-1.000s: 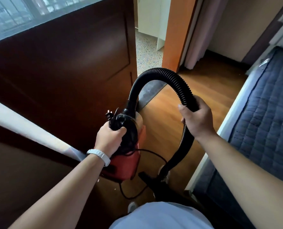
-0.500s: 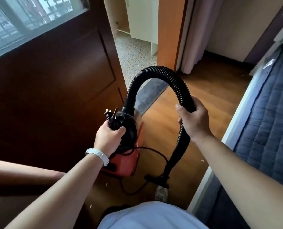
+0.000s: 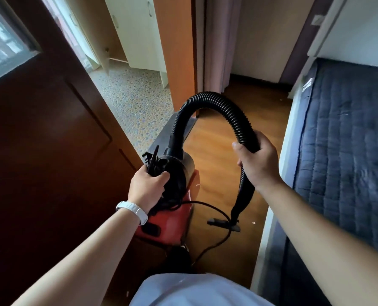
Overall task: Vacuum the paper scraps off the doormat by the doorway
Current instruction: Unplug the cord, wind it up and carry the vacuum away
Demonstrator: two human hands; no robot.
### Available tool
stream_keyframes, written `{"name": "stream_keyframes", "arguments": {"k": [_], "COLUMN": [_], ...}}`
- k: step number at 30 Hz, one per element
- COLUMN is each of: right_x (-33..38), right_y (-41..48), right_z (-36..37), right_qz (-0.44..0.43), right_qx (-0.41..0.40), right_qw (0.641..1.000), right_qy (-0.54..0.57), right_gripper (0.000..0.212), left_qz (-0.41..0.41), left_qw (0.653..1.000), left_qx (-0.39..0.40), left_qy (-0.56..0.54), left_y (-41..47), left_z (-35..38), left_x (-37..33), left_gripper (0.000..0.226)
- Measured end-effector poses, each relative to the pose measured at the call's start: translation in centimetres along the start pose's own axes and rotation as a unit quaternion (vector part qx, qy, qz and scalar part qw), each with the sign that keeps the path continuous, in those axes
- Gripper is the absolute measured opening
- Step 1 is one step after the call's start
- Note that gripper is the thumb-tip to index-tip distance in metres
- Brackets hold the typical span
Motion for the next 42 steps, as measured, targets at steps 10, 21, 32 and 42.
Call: {"name": "stream_keyframes", "arguments": {"k": [10, 21, 32, 42], "right_x": [-1.6, 1.0, -4.2, -8.8], "right_y": [10.2, 21.0, 29.8, 40.4], "right_z": [-1.0, -2.8, -8.3, -17.3], "right_qz": [0.072, 0.067, 0.086, 0.095], "right_qx": [-0.093, -0.184, -0.199, -0.197], "right_qw": [0.991, 0.979, 0.975, 0.976], "right_qy": [-0.059, -0.062, -0.045, 0.023], "right_gripper": [0.009, 0.015, 0.009, 0.012], "left_qz": [0.039, 0.091, 0.1, 0.104], "left_qw": [0.992, 0.979, 0.98, 0.984], "left_qx": [0.113, 0.175, 0.162, 0.122], "left_qy": [0.026, 0.039, 0.062, 0.084], "left_y": [14.4, 26.5, 32.6, 36.6], "left_z": [4.2, 6.9, 15.1, 24.3], "left_x": [-7.0, -16.0, -22.5, -30.4], "left_gripper": [0.013, 0.014, 0.008, 0.011]}}
Point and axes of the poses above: each hand's wrist, its own y-axis towards the middle knuckle, its own z-axis out of the palm, x = y × z, the point moved 6 cm from there along y, towards the middle knuckle, and after that the axes turned 7 degrees about x, right-handed, at the moved point
